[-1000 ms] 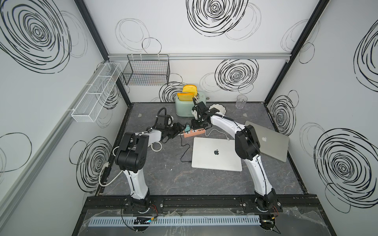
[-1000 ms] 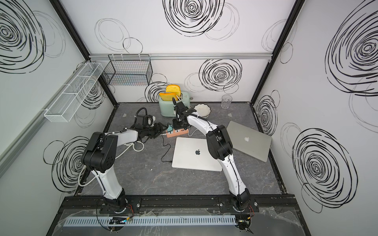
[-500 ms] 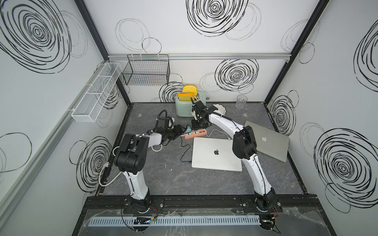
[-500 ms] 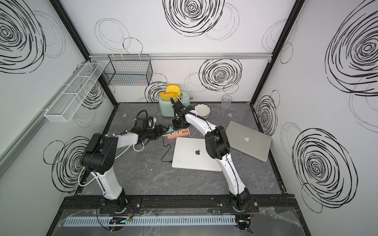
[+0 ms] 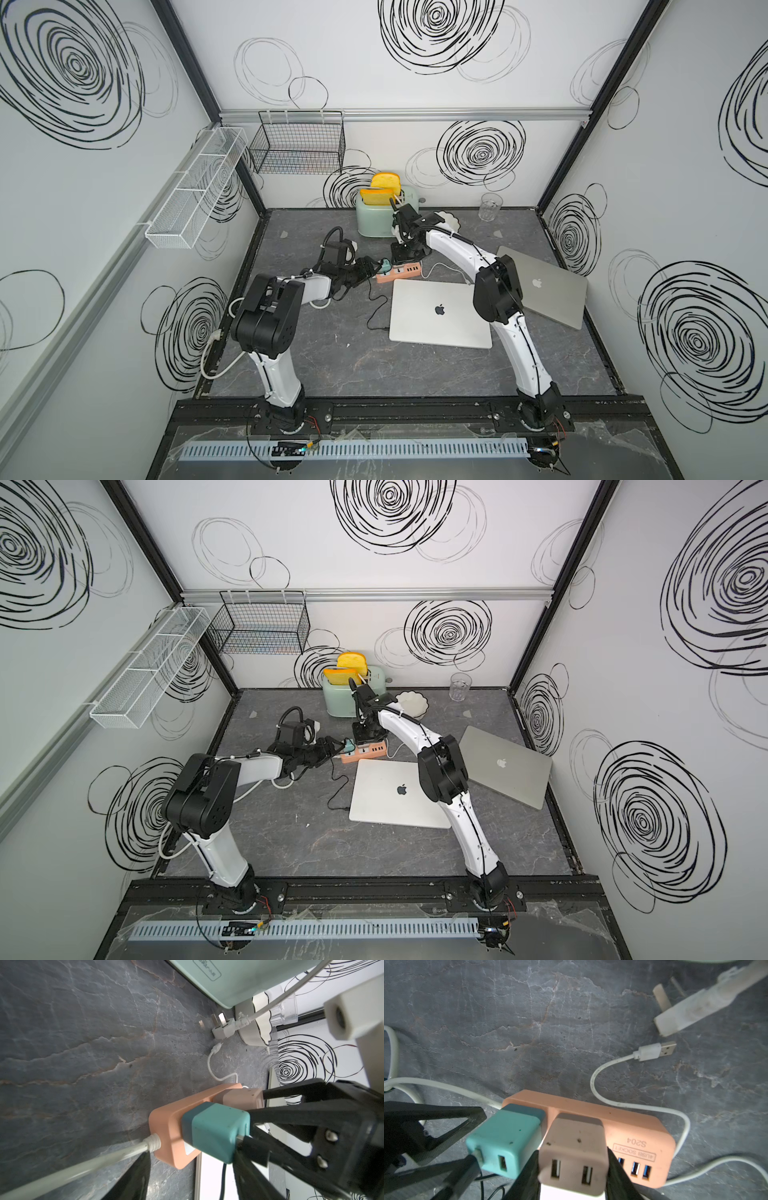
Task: Unplug the laptop charger
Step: Remove the plug from the socket.
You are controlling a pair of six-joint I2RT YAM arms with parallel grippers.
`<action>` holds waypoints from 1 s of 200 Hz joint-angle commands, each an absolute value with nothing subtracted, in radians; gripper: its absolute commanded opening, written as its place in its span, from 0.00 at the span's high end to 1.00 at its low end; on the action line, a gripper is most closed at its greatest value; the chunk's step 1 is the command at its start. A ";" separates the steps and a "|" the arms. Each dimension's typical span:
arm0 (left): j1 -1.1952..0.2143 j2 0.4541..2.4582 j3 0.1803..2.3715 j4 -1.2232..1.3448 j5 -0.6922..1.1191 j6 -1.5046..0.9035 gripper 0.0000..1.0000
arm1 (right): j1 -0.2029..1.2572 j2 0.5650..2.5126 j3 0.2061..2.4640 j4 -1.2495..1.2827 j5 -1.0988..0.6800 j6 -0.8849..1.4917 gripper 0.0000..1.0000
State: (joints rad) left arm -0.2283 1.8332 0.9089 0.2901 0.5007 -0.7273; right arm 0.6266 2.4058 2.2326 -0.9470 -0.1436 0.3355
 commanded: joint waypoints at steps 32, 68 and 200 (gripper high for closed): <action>-0.253 1.882 0.876 0.140 0.445 -0.721 0.34 | 0.639 2.361 2.267 -1.025 -0.153 0.303 0.86; -0.251 1.905 0.896 0.115 0.433 -0.710 0.34 | 0.641 2.341 2.269 -1.028 -0.135 0.293 0.86; -0.243 1.974 0.936 0.041 0.429 -0.642 0.34 | 0.605 2.320 2.304 -1.030 -0.178 0.305 0.88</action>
State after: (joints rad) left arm -0.2356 1.8862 0.9783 0.2558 0.5179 -0.6952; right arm 0.5999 2.4020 2.2406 -0.9848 -0.1459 0.3145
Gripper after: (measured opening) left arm 0.657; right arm 0.430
